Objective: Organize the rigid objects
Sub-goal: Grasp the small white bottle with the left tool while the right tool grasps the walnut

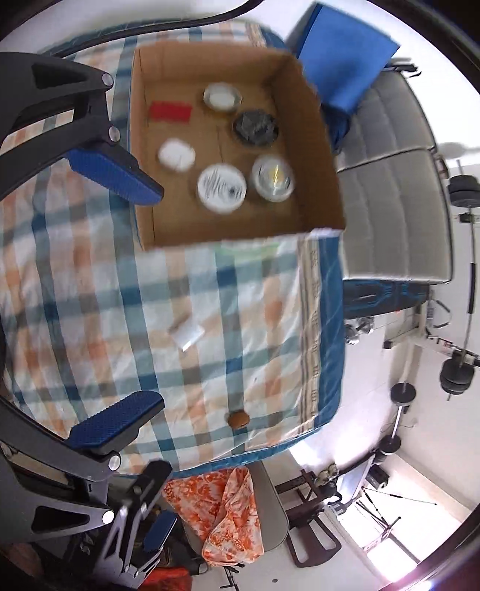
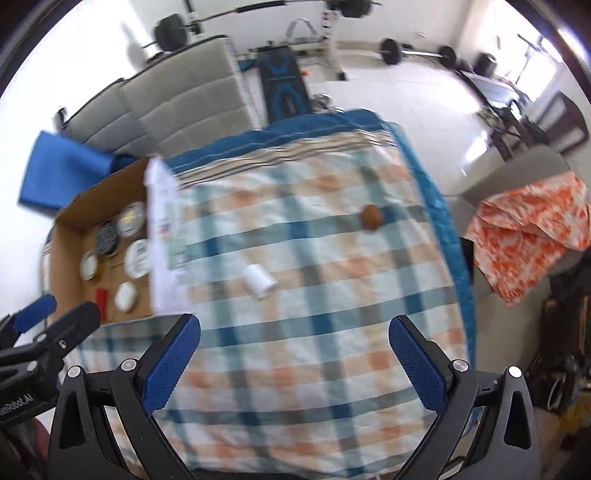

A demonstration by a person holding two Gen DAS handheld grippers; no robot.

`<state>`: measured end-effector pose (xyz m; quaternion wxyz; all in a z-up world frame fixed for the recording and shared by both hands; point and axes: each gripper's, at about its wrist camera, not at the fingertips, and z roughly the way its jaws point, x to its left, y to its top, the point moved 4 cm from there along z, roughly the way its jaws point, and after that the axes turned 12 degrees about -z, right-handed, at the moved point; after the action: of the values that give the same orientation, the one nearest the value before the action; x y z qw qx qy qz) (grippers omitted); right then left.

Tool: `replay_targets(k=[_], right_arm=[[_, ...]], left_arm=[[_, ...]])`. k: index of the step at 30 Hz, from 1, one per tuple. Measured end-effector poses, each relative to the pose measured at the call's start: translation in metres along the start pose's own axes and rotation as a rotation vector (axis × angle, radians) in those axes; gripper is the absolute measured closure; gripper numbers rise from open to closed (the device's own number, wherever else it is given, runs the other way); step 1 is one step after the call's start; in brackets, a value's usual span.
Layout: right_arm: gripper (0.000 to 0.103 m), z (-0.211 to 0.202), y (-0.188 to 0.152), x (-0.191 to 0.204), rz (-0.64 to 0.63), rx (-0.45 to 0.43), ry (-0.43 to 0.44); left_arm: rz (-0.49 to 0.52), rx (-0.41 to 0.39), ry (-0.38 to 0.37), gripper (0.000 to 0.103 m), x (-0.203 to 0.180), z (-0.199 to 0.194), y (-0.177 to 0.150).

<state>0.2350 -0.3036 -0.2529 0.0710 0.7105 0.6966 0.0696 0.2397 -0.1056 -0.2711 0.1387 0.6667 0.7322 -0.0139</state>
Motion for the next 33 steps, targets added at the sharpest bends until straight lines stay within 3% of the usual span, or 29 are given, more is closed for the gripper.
replay_targets(k=[5,7,9,14,16,17,18,27,30,33], right_arm=[[0.0,0.049,0.013,-0.075,0.068,0.063,0.006],[0.0,0.068,0.019,-0.093,0.079,0.076,0.019],[0.0,0.085,0.024,-0.106,0.084,0.095,0.026],[0.006,0.136,0.04,-0.119,0.092,0.147,0.076],[0.009,0.155,0.047,-0.12,0.09,0.167,0.091],[0.011,0.162,0.05,-0.121,0.088,0.175,0.094],[0.012,0.171,0.054,-0.121,0.086,0.183,0.094],[0.036,0.232,0.083,-0.118,0.075,0.234,0.109],[0.051,0.248,0.089,-0.114,0.061,0.269,0.106],[0.053,0.255,0.092,-0.113,0.06,0.277,0.095]], left_arm=[[-0.116,0.16,-0.04,0.005,-0.029,0.085,0.002],[-0.15,0.19,-0.006,0.013,-0.033,0.112,0.004],[-0.188,0.23,0.023,0.031,-0.033,0.141,0.005],[-0.242,0.313,0.106,0.034,-0.032,0.199,0.002],[-0.228,0.318,0.144,0.049,-0.033,0.212,0.003],[-0.219,0.319,0.162,0.066,-0.034,0.216,0.004],[-0.207,0.318,0.179,0.07,-0.036,0.219,0.005],[-0.097,0.209,0.196,0.074,-0.066,0.211,0.042],[-0.088,0.207,0.194,0.074,-0.07,0.215,0.051],[-0.081,0.228,0.193,0.074,-0.072,0.222,0.055]])
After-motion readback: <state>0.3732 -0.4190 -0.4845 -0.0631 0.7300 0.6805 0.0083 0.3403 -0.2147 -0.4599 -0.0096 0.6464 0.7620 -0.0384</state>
